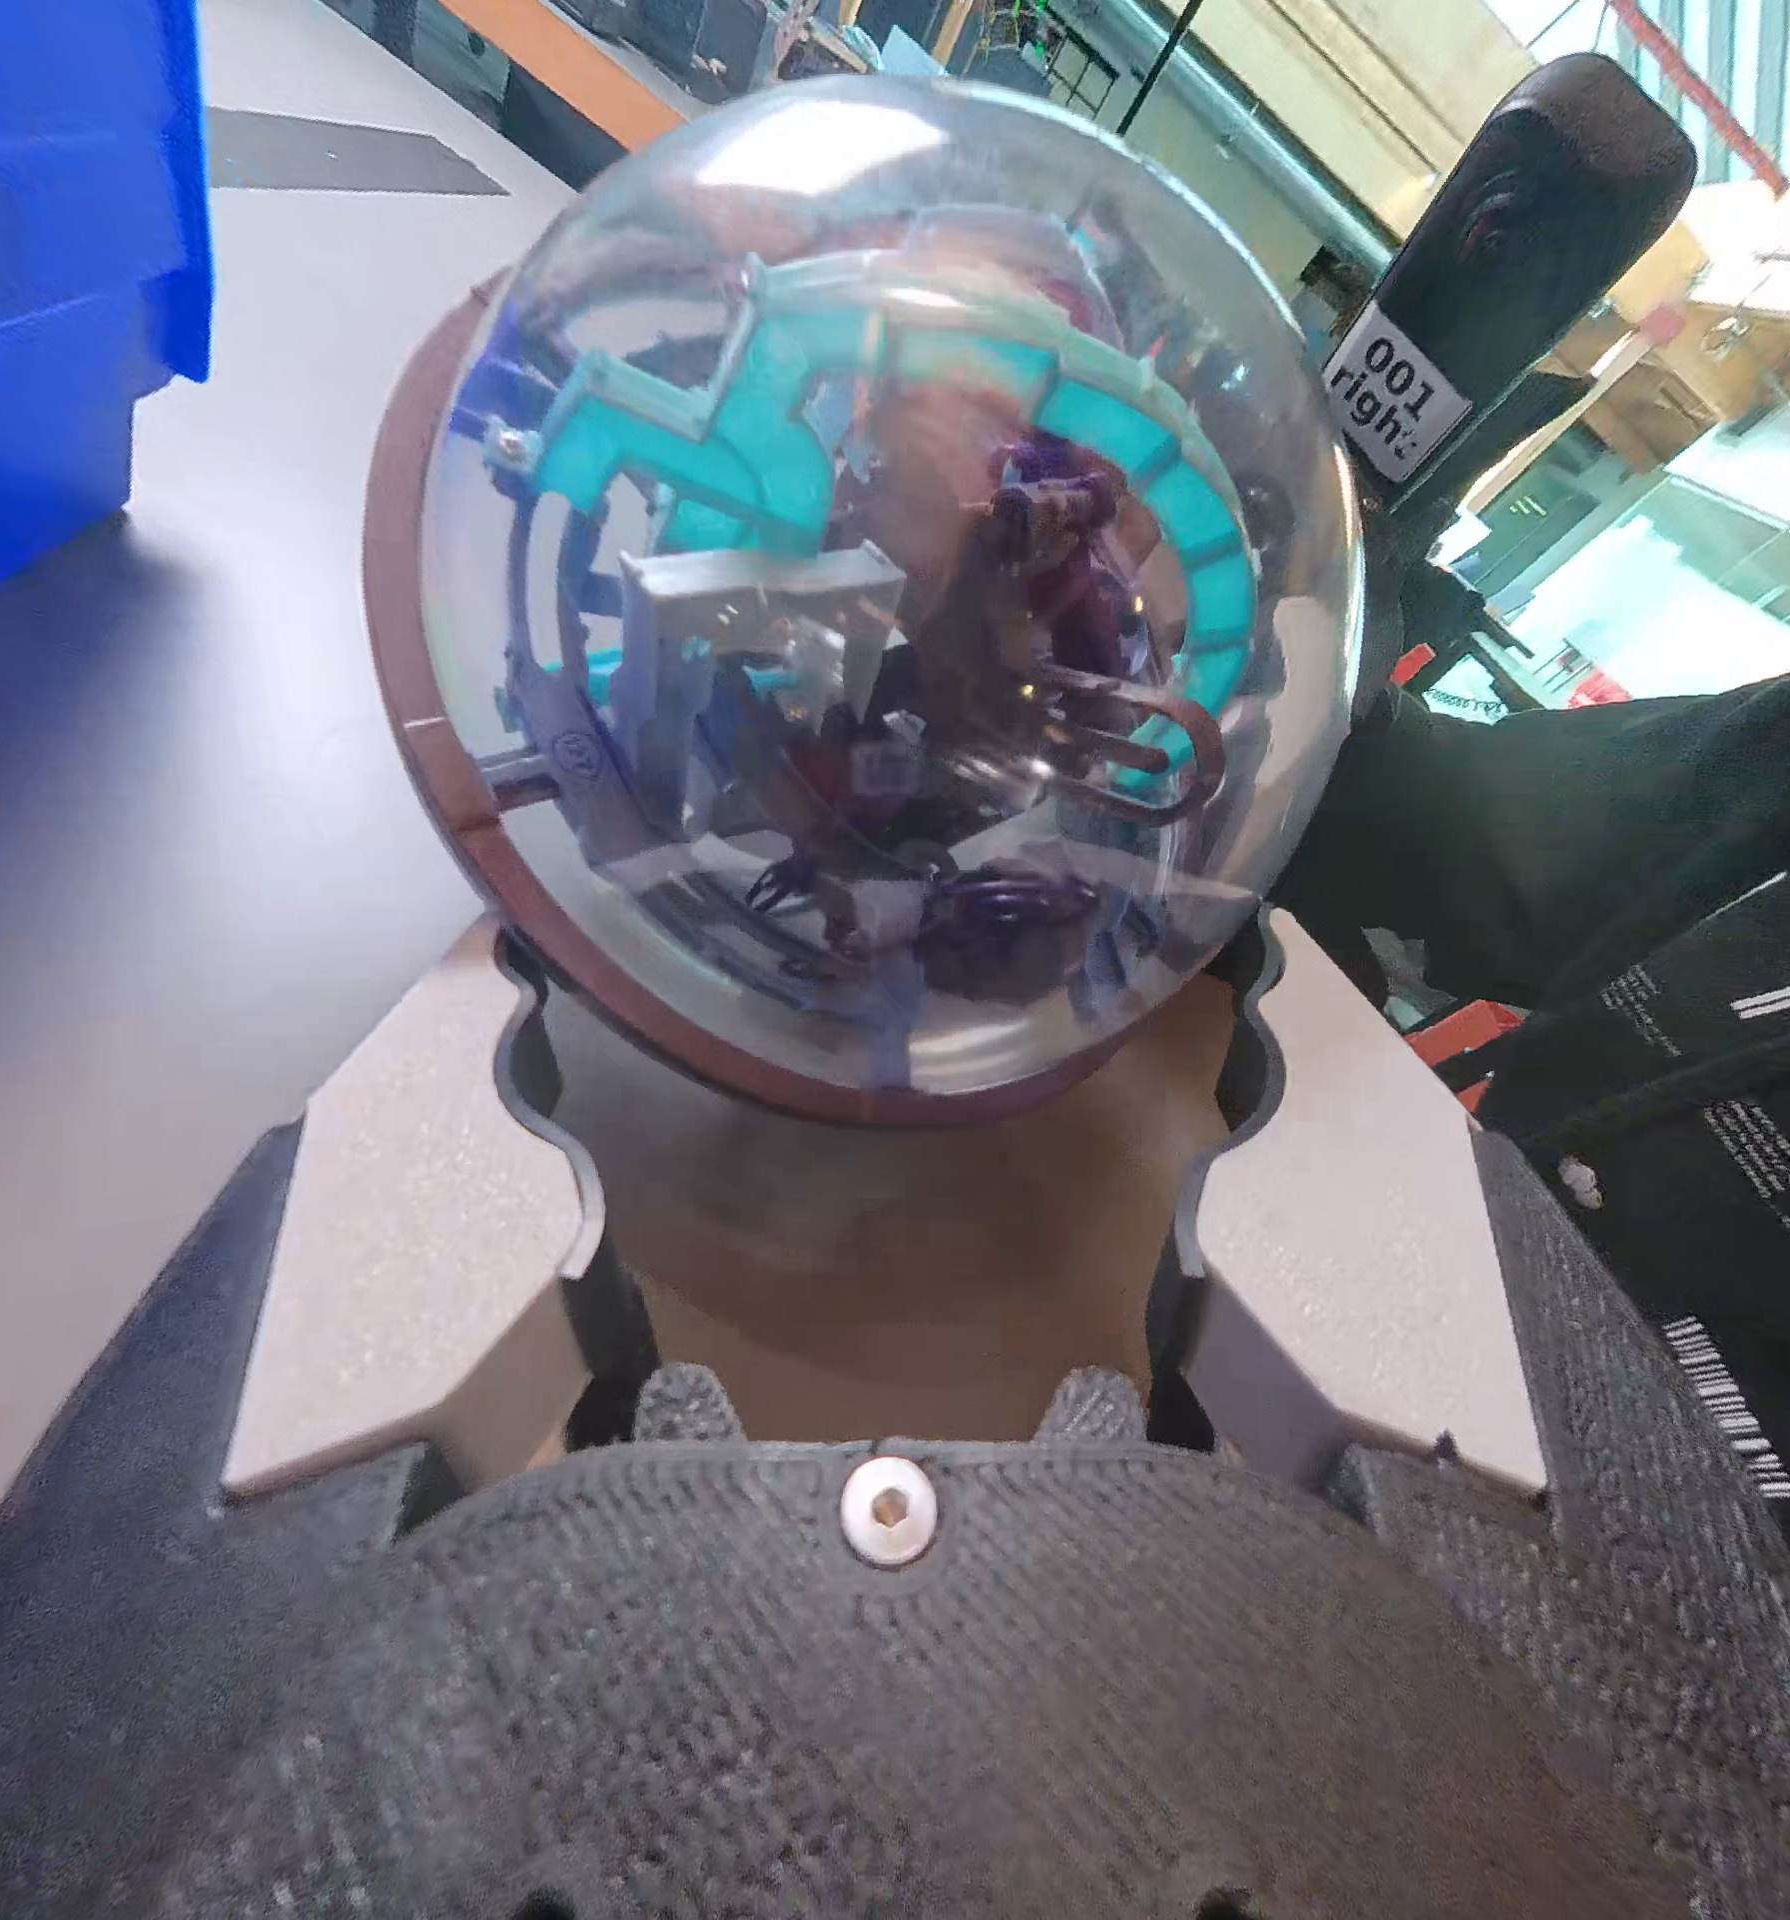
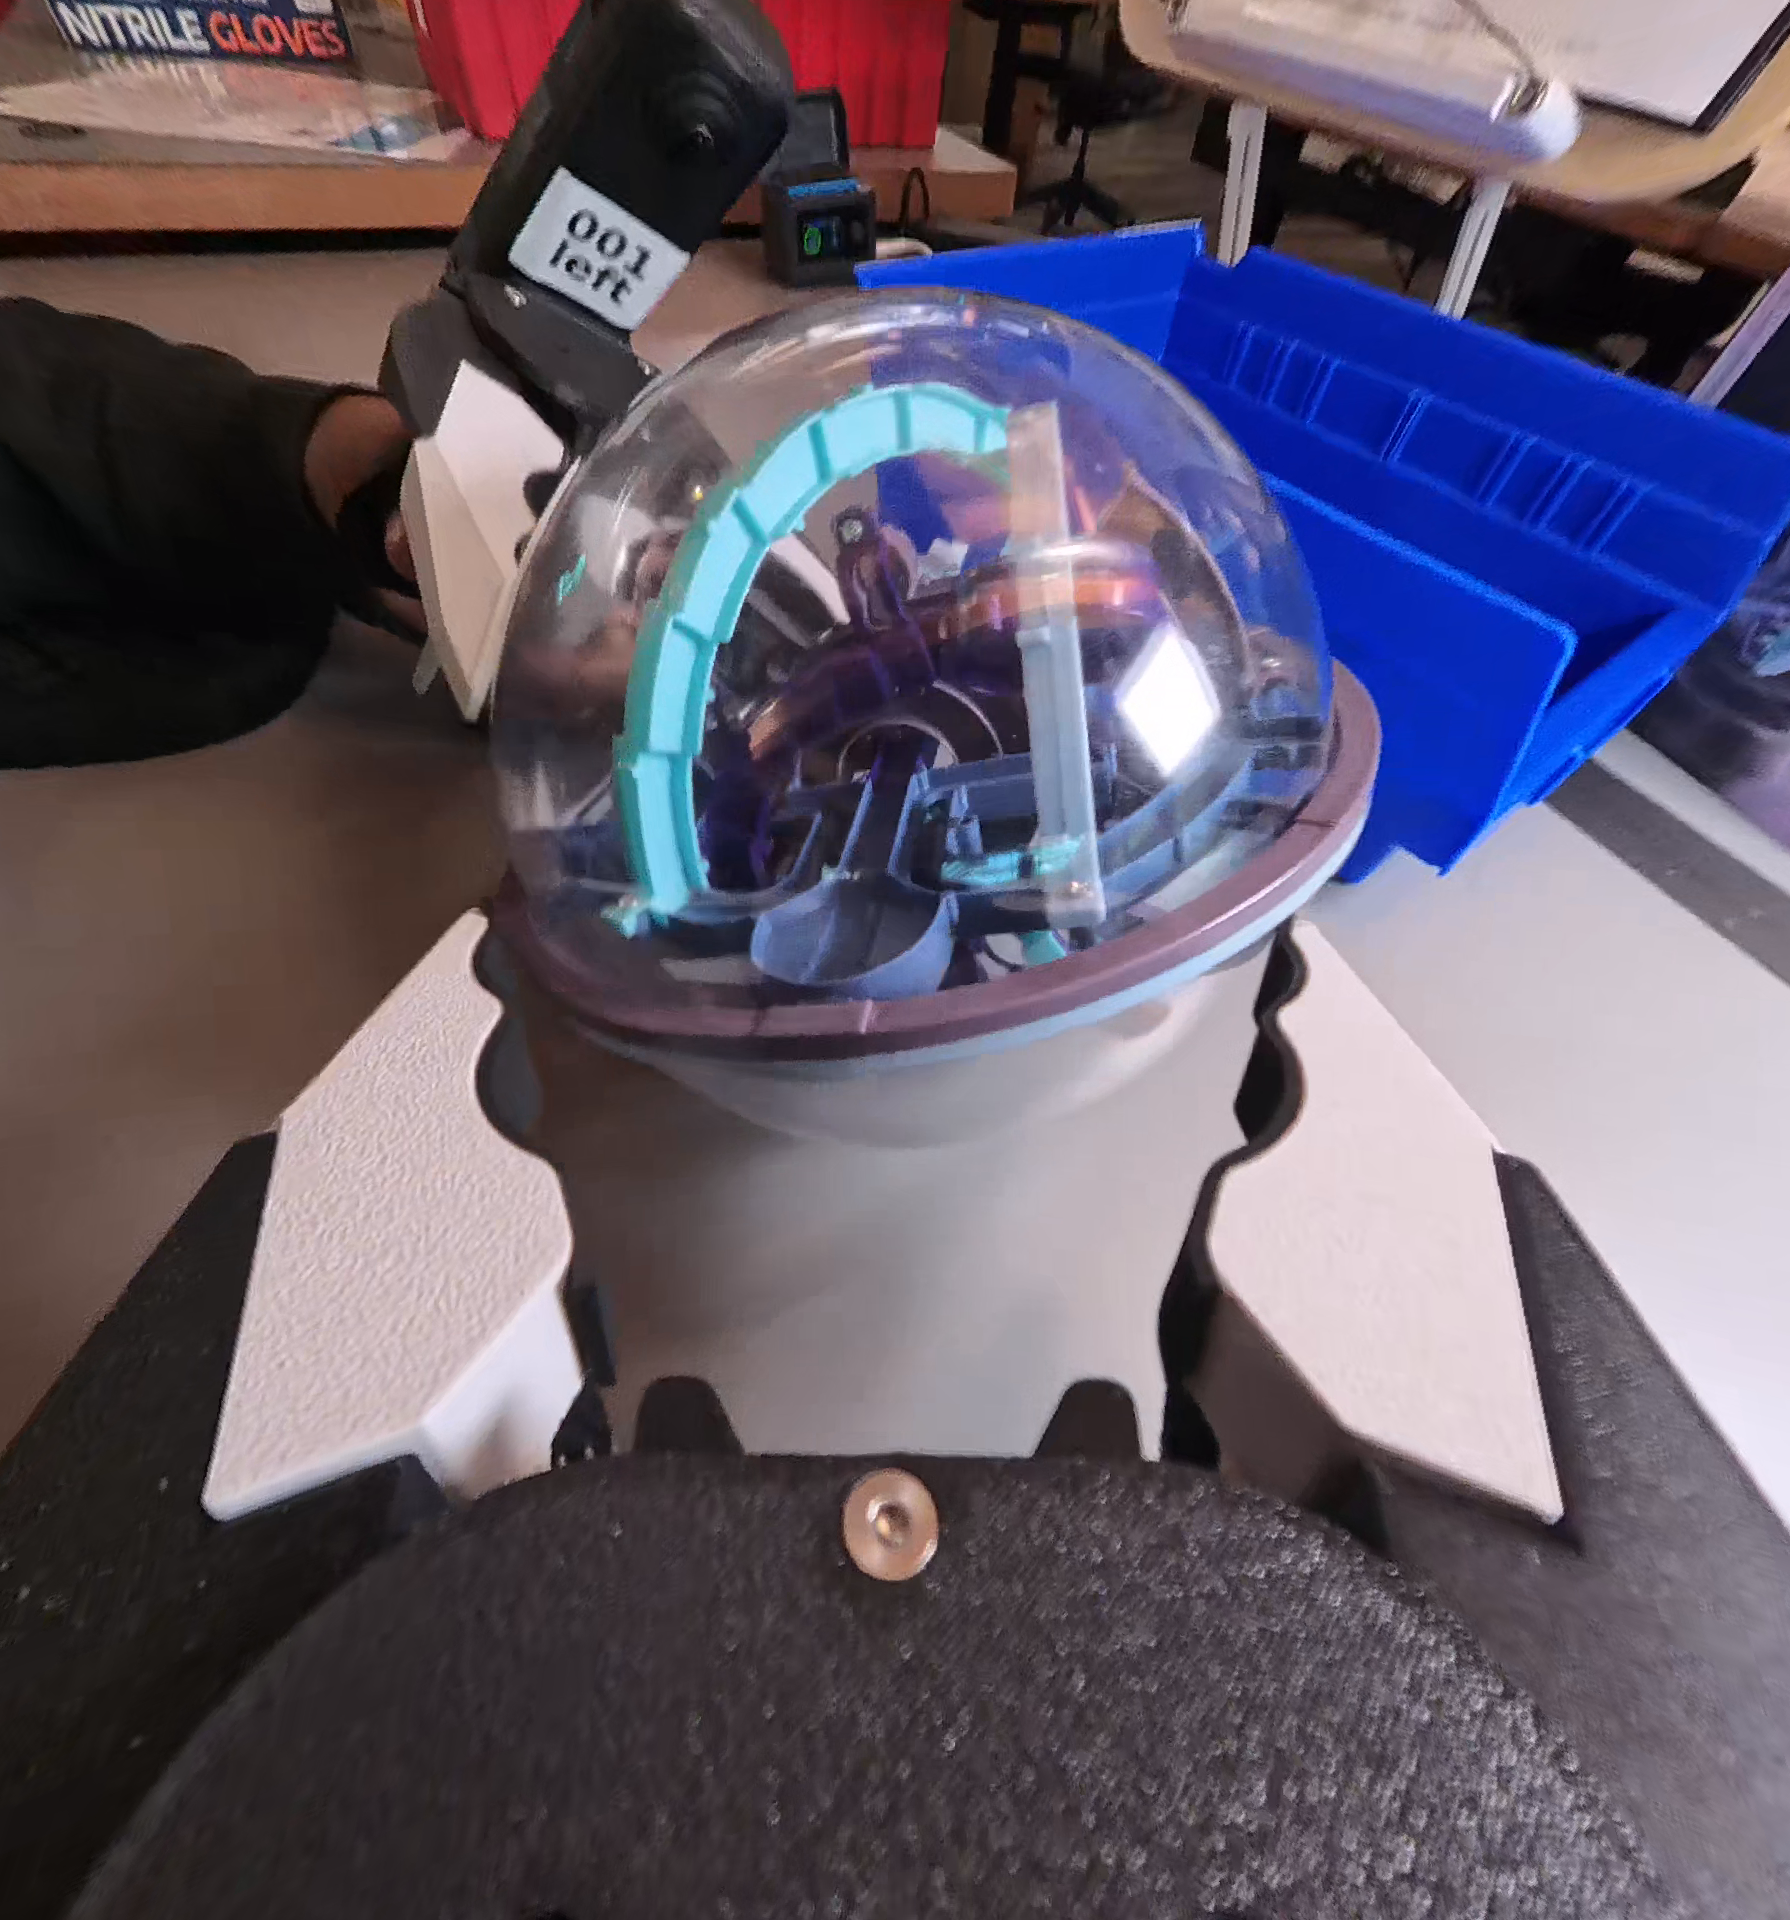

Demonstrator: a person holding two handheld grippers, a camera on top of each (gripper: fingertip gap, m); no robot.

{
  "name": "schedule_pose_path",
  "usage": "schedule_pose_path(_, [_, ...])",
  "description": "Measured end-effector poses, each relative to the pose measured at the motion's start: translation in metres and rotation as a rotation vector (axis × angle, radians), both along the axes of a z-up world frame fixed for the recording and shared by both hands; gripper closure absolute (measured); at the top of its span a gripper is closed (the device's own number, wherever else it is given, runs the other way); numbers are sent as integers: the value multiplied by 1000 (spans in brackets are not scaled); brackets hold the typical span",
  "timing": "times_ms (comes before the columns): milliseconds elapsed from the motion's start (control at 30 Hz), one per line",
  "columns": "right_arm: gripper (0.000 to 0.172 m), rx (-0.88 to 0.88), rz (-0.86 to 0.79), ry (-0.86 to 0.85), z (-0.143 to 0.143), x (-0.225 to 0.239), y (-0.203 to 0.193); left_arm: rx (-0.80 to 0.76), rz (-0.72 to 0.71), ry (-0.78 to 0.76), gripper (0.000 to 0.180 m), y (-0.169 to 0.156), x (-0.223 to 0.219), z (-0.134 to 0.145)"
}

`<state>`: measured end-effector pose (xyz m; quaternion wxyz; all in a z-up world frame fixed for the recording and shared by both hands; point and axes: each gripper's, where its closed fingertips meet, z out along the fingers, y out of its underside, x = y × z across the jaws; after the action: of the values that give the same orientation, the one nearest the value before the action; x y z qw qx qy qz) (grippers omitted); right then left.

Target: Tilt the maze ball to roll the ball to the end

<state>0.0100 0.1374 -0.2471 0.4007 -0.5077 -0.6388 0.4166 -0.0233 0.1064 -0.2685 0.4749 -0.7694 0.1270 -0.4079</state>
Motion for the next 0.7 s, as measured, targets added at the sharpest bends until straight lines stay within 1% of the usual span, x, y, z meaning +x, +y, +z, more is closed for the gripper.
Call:
schedule_pose_path(33, [38, -1, -4, 28, 5, 0, 2, -4, -2, 0, 51, 0, 4, -1])
schedule_pose_path(100, [37, -12, 2, 37, 12, 2, 2, -23, -2, -46, 51, 0, 10, 2])
schedule_pose_path(200, [37, -65, 0, -21, 12, 5, 2, -86, -6, -102, 52, -2, 14, 3])
schedule_pose_path(267, [37, -83, 13, -60, 12, 8, 0, -155, -35, -138, 52, -7, 20, 0])
schedule_pose_path(333, [36, -55, 42, -79, 15, 12, -3, -189, -64, -183, 53, -11, 24, 2])
schedule_pose_path(400, [36, 12, 88, -98, 17, 16, -6, -217, -113, -189, 55, -17, 31, 1])
schedule_pose_path(467, [36, 54, 128, -107, 17, 20, -8, -231, -136, -179, 56, -21, 34, 0])
schedule_pose_path(500, [33, 46, 139, -108, 17, 20, -8, -237, -136, -177, 56, -21, 34, 0])
schedule_pose_path(533, [36, 30, 137, -111, 17, 20, -7, -240, -129, -160, 56, -21, 33, -1])
schedule_pose_path(600, [41, -5, 128, -110, 13, 18, -6, -221, -92, -31, 55, -21, 27, -10])
schedule_pose_path(633, [41, -7, 125, -102, 13, 16, -5, -197, -75, 22, 55, -20, 24, -11])
schedule_pose_path(700, [42, -3, 120, -101, 12, 14, -5, -172, -43, 67, 51, -17, 20, -10])
